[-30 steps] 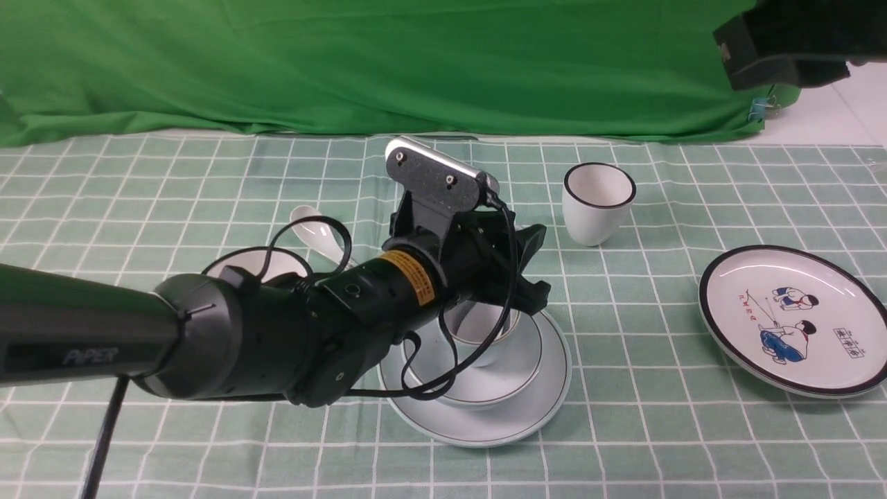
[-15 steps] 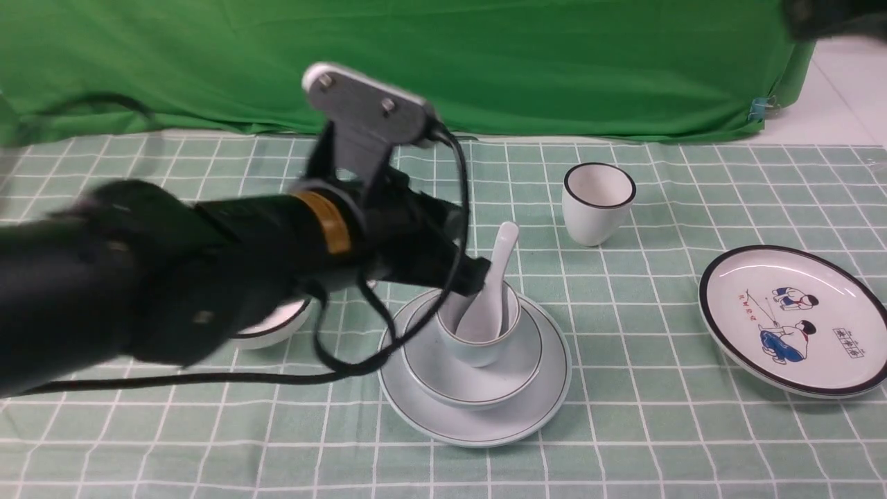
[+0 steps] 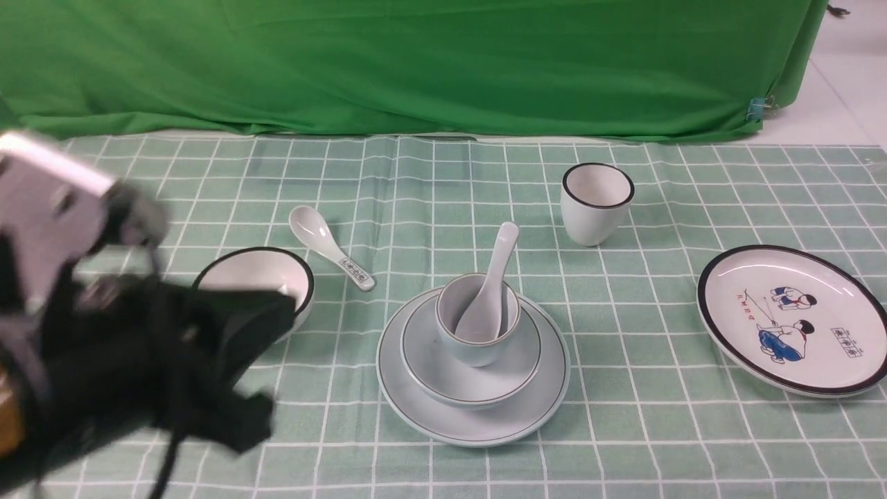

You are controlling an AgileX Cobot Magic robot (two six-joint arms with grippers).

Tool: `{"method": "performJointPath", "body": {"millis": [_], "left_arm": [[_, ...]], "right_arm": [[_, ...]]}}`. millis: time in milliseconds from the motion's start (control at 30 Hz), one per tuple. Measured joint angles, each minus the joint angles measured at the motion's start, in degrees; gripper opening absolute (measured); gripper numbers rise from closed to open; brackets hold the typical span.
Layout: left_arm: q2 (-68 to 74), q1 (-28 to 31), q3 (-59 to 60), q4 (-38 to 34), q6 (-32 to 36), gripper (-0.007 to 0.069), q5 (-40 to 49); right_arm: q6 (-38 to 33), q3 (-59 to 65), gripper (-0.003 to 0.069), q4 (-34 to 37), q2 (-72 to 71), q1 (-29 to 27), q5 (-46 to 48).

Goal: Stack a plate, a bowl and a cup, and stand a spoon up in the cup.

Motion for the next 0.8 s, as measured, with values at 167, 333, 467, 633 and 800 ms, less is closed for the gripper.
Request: {"method": "performJointPath", "body": {"millis": [167, 333, 467, 633, 800], "left_arm": [[-12.86, 0.00, 9.91, 0.41, -3.64, 0.0001, -1.82], [-21.10, 0.00, 14.83, 0.41, -4.53, 0.0006, -6.12], [-23.56, 0.00, 15.60, 0.41, -4.57, 0.0009, -8.93], [-23.69, 0.00, 15.66, 0.41, -4.57, 0.0010, -9.22], [-23.69, 0.00, 15.66, 0.41, -4.57, 0.0010, -9.26]], "right_arm": [[0.14, 13.26, 0.0022, -0.06, -12.43, 0.00, -5.75], [0.14, 18.35, 0.0033, -0.18, -18.67, 0.00, -7.46], [0.14, 18.73, 0.0046, -0.25, -19.00, 0.00, -7.95], [0.18, 18.73, 0.0055, -0.25, -19.04, 0.00, -8.01], [0.18, 18.73, 0.0074, -0.25, -19.04, 0.00, -8.13]]}}
